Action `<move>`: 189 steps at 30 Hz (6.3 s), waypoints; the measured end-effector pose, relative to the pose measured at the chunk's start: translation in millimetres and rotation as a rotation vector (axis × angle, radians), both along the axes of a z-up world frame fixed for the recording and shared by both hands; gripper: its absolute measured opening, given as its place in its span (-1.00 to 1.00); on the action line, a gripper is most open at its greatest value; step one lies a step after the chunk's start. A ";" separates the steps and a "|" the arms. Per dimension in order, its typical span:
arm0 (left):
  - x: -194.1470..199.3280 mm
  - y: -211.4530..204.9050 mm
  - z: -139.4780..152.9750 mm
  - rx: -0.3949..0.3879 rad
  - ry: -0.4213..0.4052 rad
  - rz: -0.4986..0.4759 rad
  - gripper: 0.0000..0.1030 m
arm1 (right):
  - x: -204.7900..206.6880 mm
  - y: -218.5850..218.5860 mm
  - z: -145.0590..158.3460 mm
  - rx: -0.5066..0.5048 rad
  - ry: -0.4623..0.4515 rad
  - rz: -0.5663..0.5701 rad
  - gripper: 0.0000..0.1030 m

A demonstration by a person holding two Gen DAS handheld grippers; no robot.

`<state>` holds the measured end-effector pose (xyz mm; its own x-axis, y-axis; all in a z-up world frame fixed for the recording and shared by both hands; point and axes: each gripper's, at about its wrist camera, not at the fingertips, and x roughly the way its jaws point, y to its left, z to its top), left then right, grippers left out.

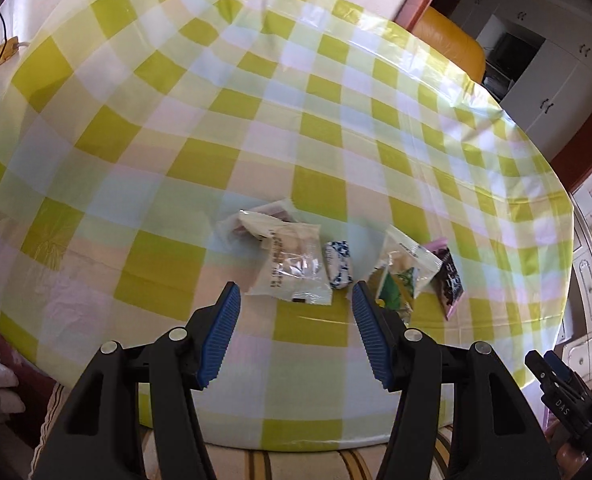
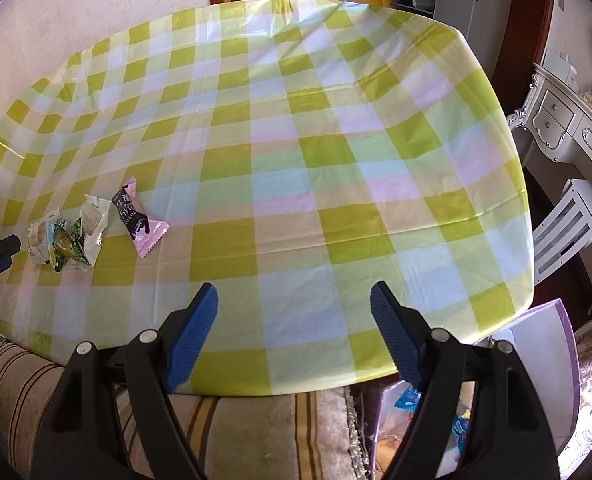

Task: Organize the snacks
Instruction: 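Move both open grippers back over the remaining snacks on the table, then grasp the pink-and-black chocolate bar with the right gripper while the left grasps the clear bun bag, then carry both held snacks over the white box and open both grippers, then move both open grippers back over the remaining snacks on the table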

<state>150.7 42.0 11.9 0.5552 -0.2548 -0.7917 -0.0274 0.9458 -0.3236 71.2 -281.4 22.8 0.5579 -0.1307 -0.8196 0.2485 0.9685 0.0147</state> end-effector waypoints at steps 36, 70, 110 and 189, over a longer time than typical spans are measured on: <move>41.8 -17.1 -32.0 0.038 0.038 -0.012 -0.12 | 121.5 112.8 -42.9 -0.080 0.052 0.287 0.13; -6.5 -25.1 13.3 -0.050 -0.122 -0.043 -0.25 | 63.8 96.4 -5.8 -0.045 0.013 0.214 -0.63; -78.3 -198.3 32.3 -0.075 -0.104 -0.515 -0.25 | -51.0 -39.4 12.8 -0.013 0.003 -0.056 -0.63; -14.0 -125.8 16.7 -0.100 -0.044 -0.241 0.27 | -63.3 -75.1 10.1 0.014 0.008 -0.215 0.49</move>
<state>136.7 -83.8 28.5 0.5020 -0.4596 -0.7326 0.2111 0.8866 -0.4116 7.8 -356.5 32.9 0.5121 -0.2347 -0.8263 0.4499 0.8927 0.0253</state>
